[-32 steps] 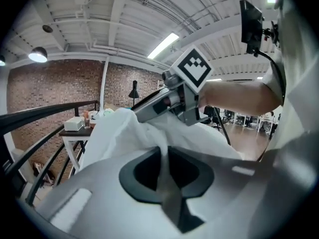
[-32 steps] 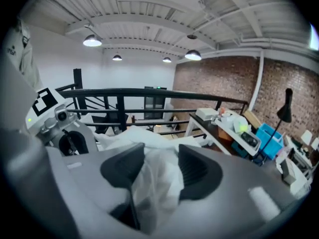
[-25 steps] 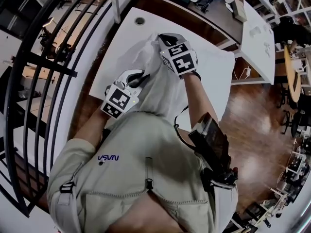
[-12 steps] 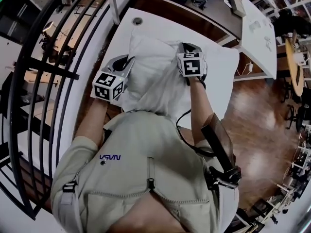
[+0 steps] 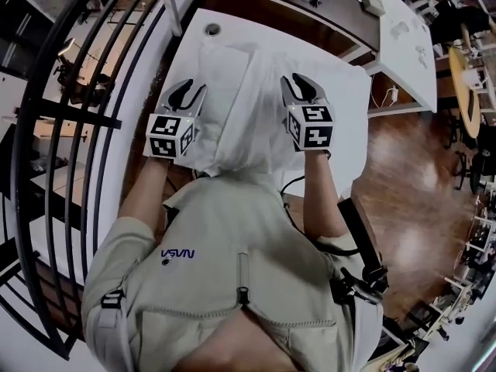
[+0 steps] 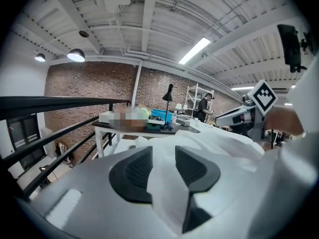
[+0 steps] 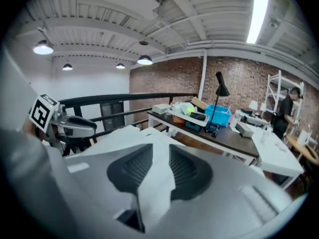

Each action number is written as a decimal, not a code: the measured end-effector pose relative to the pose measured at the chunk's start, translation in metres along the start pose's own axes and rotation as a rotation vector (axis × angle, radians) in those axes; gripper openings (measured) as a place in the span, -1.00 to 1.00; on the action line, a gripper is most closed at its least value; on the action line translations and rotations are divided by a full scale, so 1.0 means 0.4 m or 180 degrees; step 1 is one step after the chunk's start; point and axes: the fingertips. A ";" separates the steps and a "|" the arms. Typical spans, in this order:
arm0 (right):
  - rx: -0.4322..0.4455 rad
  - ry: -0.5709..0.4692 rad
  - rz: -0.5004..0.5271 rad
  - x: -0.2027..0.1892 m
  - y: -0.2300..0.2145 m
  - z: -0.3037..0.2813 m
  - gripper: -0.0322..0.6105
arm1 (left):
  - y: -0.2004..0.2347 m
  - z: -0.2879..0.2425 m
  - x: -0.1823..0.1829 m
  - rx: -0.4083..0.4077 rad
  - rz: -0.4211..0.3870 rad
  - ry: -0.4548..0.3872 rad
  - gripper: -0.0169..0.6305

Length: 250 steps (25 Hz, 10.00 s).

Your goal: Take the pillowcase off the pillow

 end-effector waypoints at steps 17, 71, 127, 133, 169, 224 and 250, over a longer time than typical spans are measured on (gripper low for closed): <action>0.0314 0.0239 -0.0290 -0.147 0.336 0.268 -0.51 | -0.182 0.250 -0.183 -0.0452 0.0527 0.0684 -0.36; 0.0664 -0.0019 -0.0493 -0.237 0.318 0.396 -0.51 | -0.181 0.328 -0.182 -0.0079 0.0703 0.0509 -0.04; 0.0323 0.1114 -0.0758 -0.414 0.194 0.483 -0.50 | -0.193 0.309 -0.104 -0.0654 0.0883 0.0749 -0.54; 0.0281 0.0651 -0.0605 -0.235 0.175 0.455 -0.50 | -0.082 0.257 -0.055 -0.0375 0.0789 0.0636 -0.63; -0.0134 0.0525 0.0524 -0.048 -0.093 -0.010 -0.88 | -0.178 0.104 -0.032 -0.0872 -0.0652 0.0545 -0.87; 0.1034 0.0826 0.0662 -0.045 0.046 -0.113 -0.71 | -0.370 -0.037 0.028 -0.0766 -0.1308 0.0570 -0.87; -0.0712 0.0690 0.0614 -0.124 -0.329 -0.033 -0.87 | -0.181 -0.192 0.060 -0.0482 -0.1176 0.0394 -0.89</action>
Point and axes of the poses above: the fingertips, and each gripper's own axes: z backward along the fingers, y to its left, x out of its top, and after that the axes turned 12 degrees about -y, right-handed
